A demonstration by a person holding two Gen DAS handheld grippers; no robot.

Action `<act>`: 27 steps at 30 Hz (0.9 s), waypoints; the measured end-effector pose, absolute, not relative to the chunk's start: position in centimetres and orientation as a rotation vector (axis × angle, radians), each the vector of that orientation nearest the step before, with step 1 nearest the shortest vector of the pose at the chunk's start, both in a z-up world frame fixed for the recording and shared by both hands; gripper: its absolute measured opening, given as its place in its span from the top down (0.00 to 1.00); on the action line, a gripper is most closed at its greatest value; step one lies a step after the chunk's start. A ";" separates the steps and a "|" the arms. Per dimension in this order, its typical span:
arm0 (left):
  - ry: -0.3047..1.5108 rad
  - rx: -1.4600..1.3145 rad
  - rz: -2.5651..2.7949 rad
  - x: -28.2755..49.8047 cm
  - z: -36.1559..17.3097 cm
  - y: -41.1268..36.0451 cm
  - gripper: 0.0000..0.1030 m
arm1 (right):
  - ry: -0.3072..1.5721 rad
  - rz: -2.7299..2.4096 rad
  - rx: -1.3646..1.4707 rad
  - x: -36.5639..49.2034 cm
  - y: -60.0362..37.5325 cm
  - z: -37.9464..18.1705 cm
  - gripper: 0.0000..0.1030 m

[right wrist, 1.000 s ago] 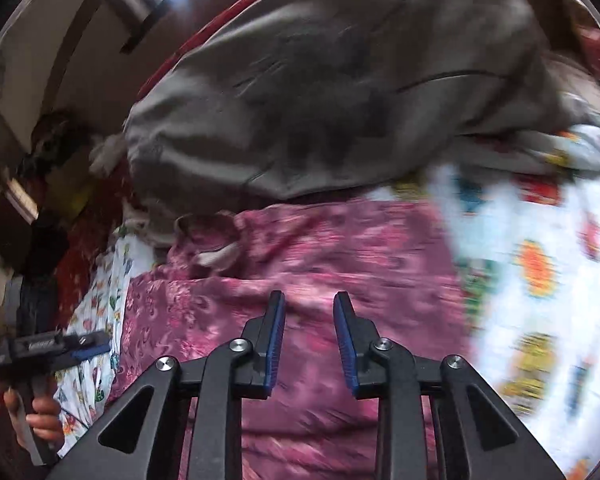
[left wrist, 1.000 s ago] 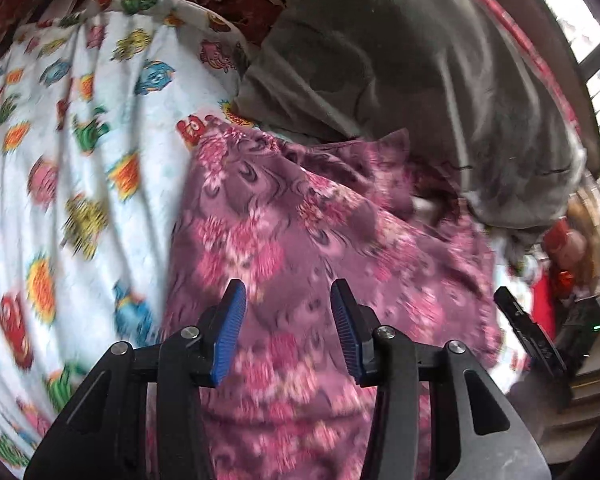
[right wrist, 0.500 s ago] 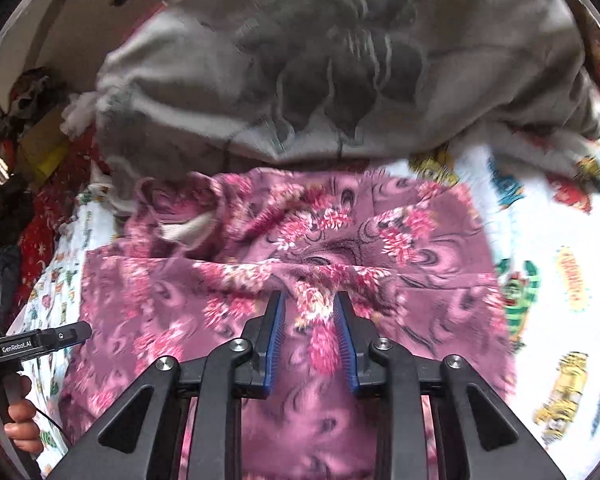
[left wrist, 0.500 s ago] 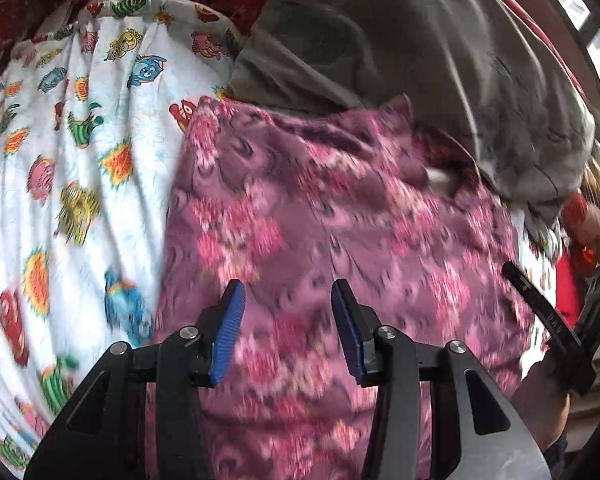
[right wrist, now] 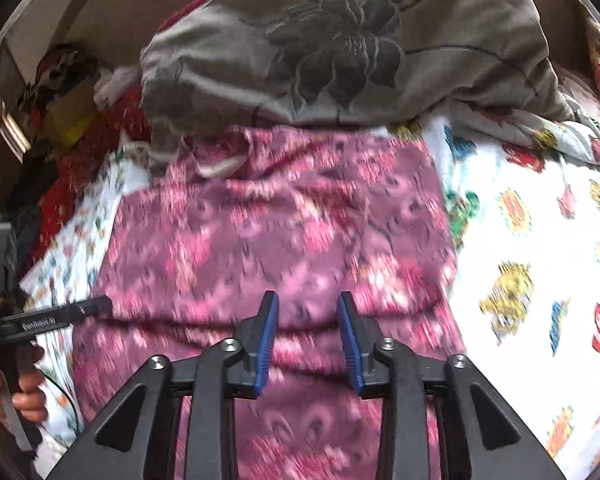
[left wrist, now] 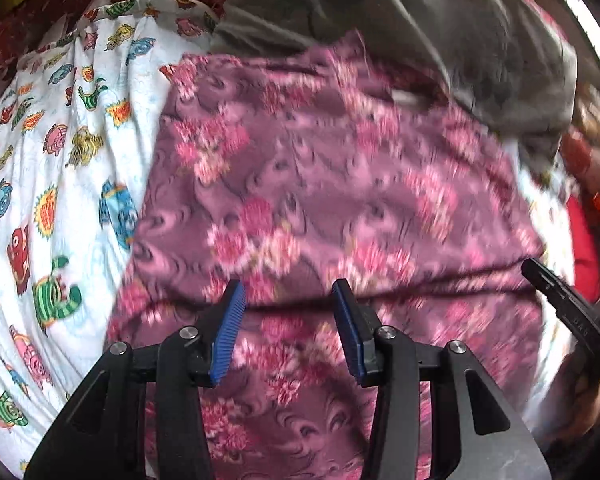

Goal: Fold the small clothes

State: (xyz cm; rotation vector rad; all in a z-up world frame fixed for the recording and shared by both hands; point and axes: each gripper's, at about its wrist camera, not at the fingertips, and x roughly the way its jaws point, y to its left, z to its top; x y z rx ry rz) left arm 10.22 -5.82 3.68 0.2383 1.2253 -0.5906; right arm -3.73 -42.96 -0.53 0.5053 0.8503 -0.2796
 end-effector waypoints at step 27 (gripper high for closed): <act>1.188 0.392 -0.538 1.4 6.9 3.1 0.58 | 1.036 -0.317 0.466 -18.1 -37.7 -1.0 0.58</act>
